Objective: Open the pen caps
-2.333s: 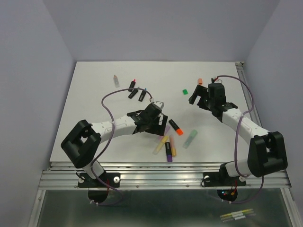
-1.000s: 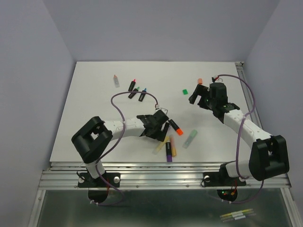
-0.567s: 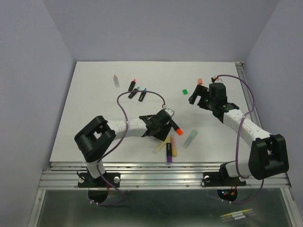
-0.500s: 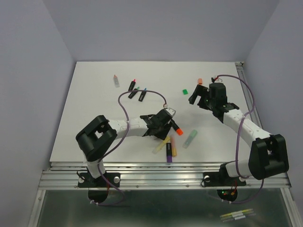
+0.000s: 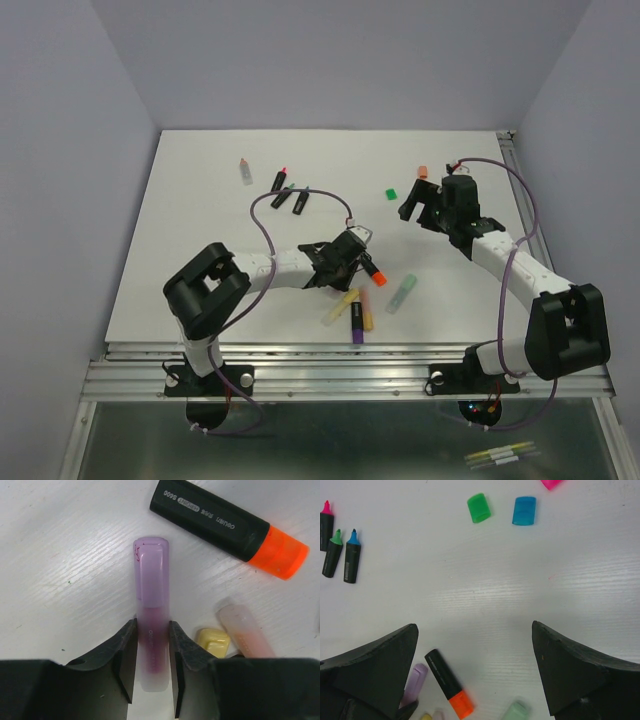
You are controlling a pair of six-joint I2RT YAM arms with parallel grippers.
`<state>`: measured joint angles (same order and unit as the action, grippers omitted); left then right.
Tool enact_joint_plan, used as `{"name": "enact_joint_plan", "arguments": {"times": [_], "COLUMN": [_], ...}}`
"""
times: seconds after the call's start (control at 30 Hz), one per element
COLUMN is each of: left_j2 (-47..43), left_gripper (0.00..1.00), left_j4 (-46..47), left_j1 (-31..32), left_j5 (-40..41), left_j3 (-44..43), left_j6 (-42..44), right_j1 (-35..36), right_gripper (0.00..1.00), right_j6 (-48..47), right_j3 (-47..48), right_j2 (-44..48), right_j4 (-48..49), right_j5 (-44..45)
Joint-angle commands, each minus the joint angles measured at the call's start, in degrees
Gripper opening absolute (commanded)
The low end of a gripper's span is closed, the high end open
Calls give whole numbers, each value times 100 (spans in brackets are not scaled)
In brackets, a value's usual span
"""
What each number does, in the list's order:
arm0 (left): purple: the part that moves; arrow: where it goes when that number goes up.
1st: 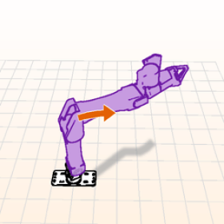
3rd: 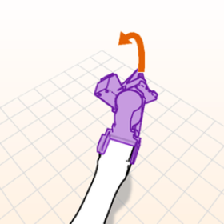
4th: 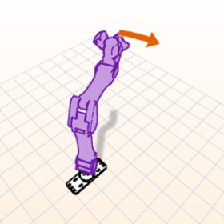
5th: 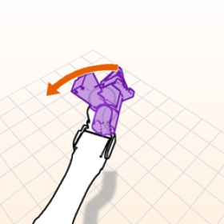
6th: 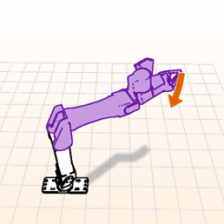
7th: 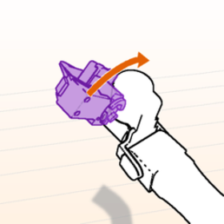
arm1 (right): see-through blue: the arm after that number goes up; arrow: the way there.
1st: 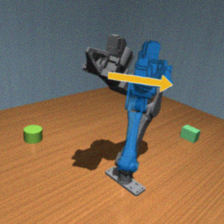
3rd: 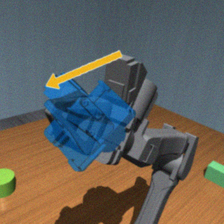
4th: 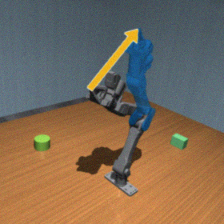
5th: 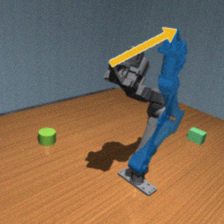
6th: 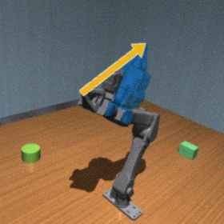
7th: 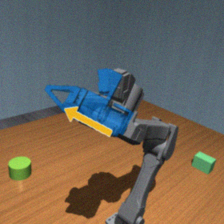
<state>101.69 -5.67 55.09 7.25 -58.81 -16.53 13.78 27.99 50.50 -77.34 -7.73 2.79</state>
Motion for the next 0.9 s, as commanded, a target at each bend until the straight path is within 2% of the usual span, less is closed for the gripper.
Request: {"name": "enact_joint_plan", "arguments": {"times": [0.0, 0.1, 0.23, 0.37, 0.53, 0.67, 0.87], "left_j2": [-175, -369, -649, -922, -1160, -1248, -1327], "left_gripper": [0, 0, 0, 0, 0, 0, 0], "left_j4": [-812, -909, -936, -656, -426, -85, 364], "left_j1": [37, 19, -68, -104, -104, -113, -121], "left_j5": [628, 1067, 1481, 1710, 1754, 1684, 1429], "left_j3": [107, -69, -350, -570, -781, -913, -1063], "left_j6": [-227, -306, -342, -210, 62, 185, 291], "right_j1": [-16, -16, -16, -16, 37, 527, 784], "right_gripper": [100, 100, 100, 100, 100, 100, 100], "right_j6": [-179, -276, -382, 29, 777, 735, 849], "right_j3": [-102, -110, -111, -85, -128, 258, 338], "right_j2": [88, 114, 193, 193, -35, -254, -448], "right_j4": [104, 227, 491, 1087, 1984, 1828, 1950], "right_j5": [-41, -252, -1085, -2436, -3494, -3294, -3171]}}
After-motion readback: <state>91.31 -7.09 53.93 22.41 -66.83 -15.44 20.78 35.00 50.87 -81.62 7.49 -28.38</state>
